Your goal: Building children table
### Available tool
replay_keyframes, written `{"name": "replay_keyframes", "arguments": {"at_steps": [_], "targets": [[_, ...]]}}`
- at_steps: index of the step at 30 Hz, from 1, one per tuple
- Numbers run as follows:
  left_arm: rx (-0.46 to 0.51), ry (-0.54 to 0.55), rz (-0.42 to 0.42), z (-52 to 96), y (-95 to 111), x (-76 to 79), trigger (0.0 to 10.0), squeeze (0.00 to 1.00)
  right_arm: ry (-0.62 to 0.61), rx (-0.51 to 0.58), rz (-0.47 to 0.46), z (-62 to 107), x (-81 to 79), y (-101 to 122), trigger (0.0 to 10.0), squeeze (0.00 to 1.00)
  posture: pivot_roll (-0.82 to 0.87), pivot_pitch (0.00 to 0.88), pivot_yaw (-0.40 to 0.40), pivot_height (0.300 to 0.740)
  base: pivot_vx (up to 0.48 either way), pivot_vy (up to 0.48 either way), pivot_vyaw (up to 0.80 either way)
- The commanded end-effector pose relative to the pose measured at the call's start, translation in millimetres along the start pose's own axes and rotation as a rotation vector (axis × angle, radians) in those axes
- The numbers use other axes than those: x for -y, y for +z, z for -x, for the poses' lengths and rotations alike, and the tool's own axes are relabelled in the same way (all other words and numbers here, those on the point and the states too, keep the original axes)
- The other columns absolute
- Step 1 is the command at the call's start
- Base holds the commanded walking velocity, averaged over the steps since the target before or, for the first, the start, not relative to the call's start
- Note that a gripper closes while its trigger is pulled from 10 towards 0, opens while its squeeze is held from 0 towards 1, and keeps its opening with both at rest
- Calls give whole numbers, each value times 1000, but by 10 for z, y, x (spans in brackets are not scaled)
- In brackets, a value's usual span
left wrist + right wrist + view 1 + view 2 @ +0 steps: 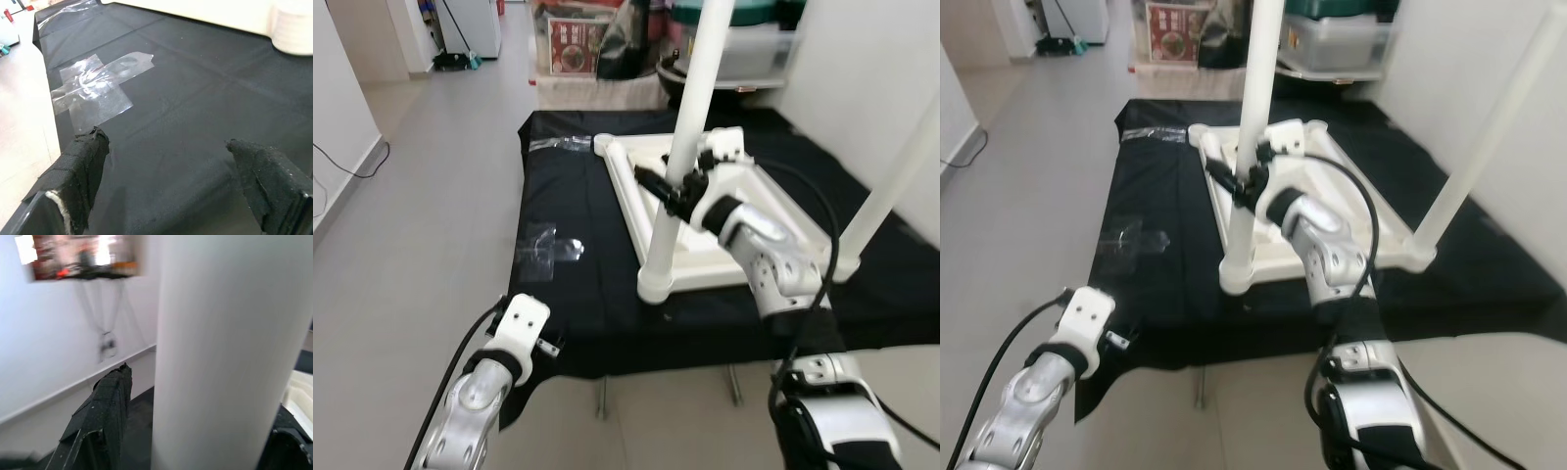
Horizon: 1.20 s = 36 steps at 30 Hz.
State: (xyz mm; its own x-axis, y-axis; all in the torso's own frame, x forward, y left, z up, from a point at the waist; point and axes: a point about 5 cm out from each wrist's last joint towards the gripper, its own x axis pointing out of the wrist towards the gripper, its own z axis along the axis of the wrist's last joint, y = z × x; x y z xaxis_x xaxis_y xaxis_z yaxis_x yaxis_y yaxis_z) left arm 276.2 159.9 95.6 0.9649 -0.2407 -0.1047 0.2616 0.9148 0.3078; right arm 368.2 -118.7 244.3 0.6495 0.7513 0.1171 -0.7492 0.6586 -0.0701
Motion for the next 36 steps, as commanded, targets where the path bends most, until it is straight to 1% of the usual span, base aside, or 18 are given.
{"name": "replay_keyframes", "arguments": {"at_steps": [1,2,3,10,11,12,14,15,16,23,24,27,29,30,31,33,34,36], "targets": [[-9,-10,20,-12,-28,42,10000,0,217,-73,8,-86,-196,-221,8275,0,144,0,-87,740,0,0,0],[-9,-10,20,-12,-28,42,10000,0,217,-73,8,-86,-196,-221,8275,0,144,0,-87,740,0,0,0],[-10,-8,20,-14,-31,42,10000,0,244,-99,0,-107,-203,-307,745,0,147,0,-91,740,0,0,0],[-11,-1,25,-6,-40,45,10000,0,41,-88,34,-199,-72,-355,0,0,143,0,-88,740,0,0,0],[-17,-3,28,7,-55,64,10000,0,-307,-161,26,-143,181,-429,0,0,137,0,-88,740,0,0,0],[-17,-3,28,7,-55,64,10000,0,-307,-161,26,-143,181,-429,0,0,137,0,-88,740,0,0,0],[-23,-7,31,24,-72,84,10000,0,-870,-261,-35,190,501,-615,0,0,135,0,-90,740,0,0,0],[-23,-7,31,24,-72,84,10000,0,-870,-261,-35,190,501,-615,0,0,135,0,-90,740,0,0,0],[-25,-7,32,28,-76,83,10000,0,-1038,-285,-59,342,560,-690,0,0,135,0,-90,740,0,0,0],[-30,1,31,38,-91,53,10000,0,-1204,-293,-115,543,458,-869,0,0,124,0,-87,740,0,0,0],[-33,1,34,49,-101,56,10000,0,-1138,-290,-155,486,295,-929,10000,0,112,0,-74,740,0,0,0],[-33,-13,38,65,-101,92,10000,0,-912,-119,-205,297,-15,-784,10000,0,108,0,-71,740,0,0,0],[-33,-13,38,65,-101,92,10000,0,-912,-119,-205,297,-15,-784,10000,0,108,0,-71,740,0,0,0],[-35,-17,38,61,-106,92,10000,0,-817,-62,-212,218,-59,-676,10000,1000,101,0,-67,740,0,0,0],[-34,-16,36,41,-103,77,10000,0,-669,-13,-200,106,-26,-519,10000,24,99,0,-67,740,0,0,0],[-34,-16,36,41,-103,77,10000,0,-669,-13,-200,106,-26,-519,10000,24,99,0,-67,740,0,0,0],[-29,-14,34,8,-90,64,10000,0,-438,-1,-128,-16,38,-316,10000,0,103,0,-70,740,0,0,0],[-26,-14,34,-3,-81,69,10000,0,-349,-13,-84,-35,55,-269,10000,0,105,0,-71,740,0,0,0]]}}
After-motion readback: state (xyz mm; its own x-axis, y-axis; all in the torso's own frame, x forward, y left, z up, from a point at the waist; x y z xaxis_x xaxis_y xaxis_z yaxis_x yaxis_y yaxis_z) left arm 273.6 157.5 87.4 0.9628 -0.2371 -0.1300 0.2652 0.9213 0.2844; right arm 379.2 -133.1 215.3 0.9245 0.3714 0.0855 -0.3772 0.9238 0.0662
